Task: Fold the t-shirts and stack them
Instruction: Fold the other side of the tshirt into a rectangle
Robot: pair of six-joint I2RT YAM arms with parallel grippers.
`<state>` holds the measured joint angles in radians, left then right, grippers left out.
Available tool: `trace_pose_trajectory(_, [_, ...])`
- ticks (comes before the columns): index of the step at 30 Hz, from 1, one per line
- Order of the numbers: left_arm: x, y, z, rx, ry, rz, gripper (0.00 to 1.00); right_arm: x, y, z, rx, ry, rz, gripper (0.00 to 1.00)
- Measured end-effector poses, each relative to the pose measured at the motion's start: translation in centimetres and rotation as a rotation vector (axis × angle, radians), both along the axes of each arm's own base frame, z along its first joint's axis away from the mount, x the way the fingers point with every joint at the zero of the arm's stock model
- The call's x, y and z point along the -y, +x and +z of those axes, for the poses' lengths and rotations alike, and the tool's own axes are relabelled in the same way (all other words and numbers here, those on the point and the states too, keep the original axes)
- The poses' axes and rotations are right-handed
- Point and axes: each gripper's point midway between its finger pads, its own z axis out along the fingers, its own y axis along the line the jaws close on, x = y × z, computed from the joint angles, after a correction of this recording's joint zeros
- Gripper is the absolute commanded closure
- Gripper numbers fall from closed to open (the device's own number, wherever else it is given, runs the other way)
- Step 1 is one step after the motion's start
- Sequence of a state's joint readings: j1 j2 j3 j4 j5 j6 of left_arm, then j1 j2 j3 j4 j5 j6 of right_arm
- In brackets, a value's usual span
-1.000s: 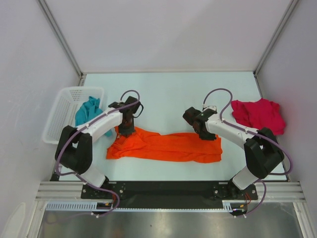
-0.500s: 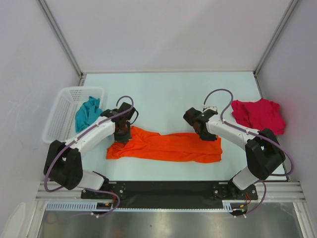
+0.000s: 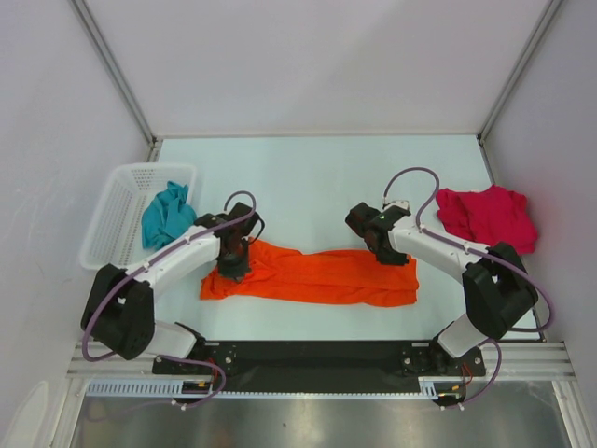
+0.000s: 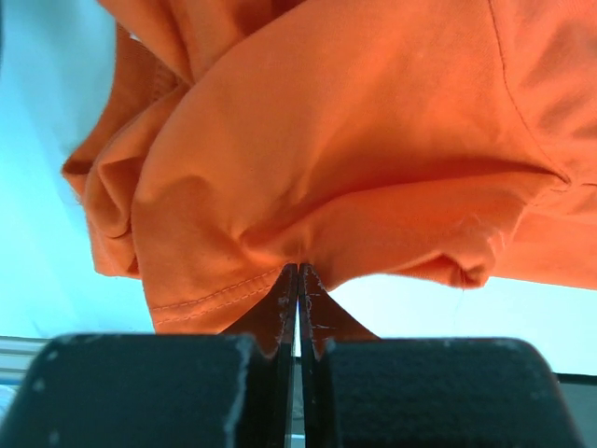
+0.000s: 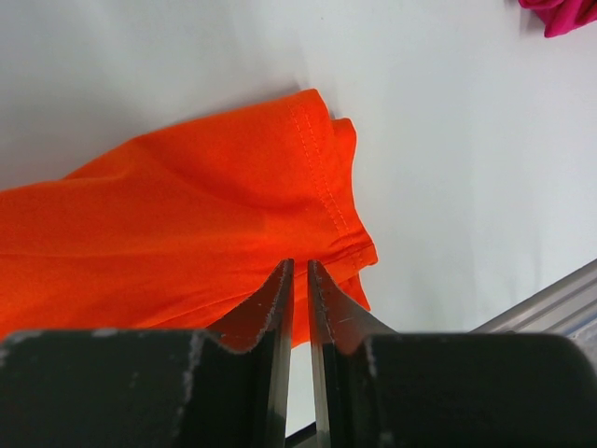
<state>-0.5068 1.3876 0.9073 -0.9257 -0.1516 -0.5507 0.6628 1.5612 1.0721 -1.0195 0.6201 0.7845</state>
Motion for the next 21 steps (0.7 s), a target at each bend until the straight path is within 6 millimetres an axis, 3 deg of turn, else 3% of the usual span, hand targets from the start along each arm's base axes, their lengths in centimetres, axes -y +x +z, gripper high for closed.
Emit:
trace_pose_trajectory(6, [0.5, -0.4, -0.2, -0.014, -0.026, -0.006, 0.98, 0.1, -0.1, 0.2, 0.006, 0.004, 0.000, 0.84])
trace_pose_trajectory(16, [-0.1, -3.8, 0.1, -0.048, -0.076, -0.015, 0.98, 0.1, -0.1, 0.2, 0.006, 0.004, 0.002, 0.84])
trace_pose_trajectory(21, [-0.3, -3.9, 0.7, -0.046, -0.062, -0.013, 0.98, -0.1, -0.2, 0.2, 0.005, 0.005, 0.009, 0.84])
